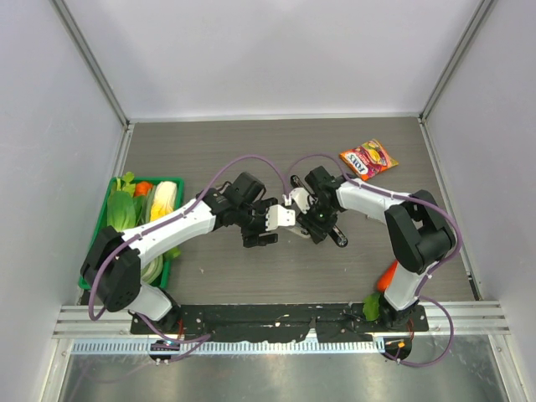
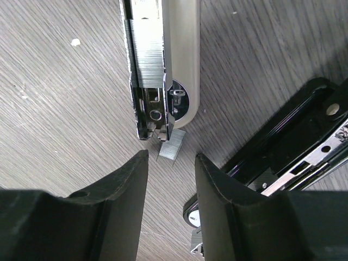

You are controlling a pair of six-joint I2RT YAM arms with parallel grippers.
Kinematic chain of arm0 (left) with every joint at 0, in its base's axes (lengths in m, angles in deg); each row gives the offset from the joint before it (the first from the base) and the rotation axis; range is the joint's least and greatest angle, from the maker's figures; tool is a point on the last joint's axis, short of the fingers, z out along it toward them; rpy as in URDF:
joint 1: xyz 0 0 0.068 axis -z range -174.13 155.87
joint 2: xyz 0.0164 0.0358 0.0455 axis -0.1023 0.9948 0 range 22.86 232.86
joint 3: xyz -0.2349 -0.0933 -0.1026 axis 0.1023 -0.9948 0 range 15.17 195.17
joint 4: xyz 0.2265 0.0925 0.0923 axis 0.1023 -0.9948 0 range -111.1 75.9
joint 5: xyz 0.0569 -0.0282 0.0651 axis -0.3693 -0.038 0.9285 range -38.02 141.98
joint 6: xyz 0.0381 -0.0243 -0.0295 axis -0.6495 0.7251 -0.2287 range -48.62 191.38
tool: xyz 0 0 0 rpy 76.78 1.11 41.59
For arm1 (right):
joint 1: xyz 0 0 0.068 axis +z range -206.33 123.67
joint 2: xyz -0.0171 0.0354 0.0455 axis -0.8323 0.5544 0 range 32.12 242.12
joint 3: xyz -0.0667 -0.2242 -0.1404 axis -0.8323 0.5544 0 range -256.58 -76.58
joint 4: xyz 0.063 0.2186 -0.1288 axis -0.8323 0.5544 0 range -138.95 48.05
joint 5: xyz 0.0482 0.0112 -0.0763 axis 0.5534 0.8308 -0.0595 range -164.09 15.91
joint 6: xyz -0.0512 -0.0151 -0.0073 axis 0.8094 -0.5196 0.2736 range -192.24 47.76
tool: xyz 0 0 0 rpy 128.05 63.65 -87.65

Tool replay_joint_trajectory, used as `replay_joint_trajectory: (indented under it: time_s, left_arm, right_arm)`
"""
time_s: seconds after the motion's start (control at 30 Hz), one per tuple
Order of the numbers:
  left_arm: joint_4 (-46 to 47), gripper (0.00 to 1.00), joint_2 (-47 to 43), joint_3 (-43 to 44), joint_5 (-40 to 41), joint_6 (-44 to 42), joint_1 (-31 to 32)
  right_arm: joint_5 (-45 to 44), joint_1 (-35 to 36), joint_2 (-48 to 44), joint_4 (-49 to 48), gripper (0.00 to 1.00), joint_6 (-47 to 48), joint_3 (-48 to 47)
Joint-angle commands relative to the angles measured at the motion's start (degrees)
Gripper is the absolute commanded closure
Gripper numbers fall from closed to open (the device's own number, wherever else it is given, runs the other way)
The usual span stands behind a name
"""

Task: Load the staples into the stapler
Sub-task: Pick up the staple from the center of the board.

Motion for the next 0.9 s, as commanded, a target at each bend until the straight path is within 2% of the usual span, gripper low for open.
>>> replay_joint_trajectory:
  time_s: [0.0,0.13,0.27,0.4,0.6,0.87]
  left_arm:
    - [1.65,0.28,-1.19,0.10,-0.95,0.68,0.05]
    - [1.66,0.28,-1.01,0.18,-1.03,0.68,0.05]
    - [1.66,0.28,-0.84,0.19,-1.03,0.76,0.05]
    - [1.83,0.28,-0.92,0.18,-0.86,0.76,0.05]
    - [2.00,0.24,-1.71,0.27,-2.17,-0.90,0.14]
    - [5.17,0.18,-3.91,0.62,-2.70,-6.35,3.82]
  right_arm:
    - [-0.20,0.81,-0.60,-0.71,0.55,-0.75,0.51]
    - [-0.38,0.98,-0.42,-1.06,0.62,-0.75,0.69]
    - [-0.90,1.86,0.19,-0.63,0.78,-1.10,0.52]
    - [-1.08,2.13,-0.68,-0.01,0.88,-0.49,0.08]
    - [7.26,0.81,-5.43,4.64,0.90,1.36,-2.73]
    - [27.45,-3.58,-5.44,14.48,0.90,6.28,-7.21]
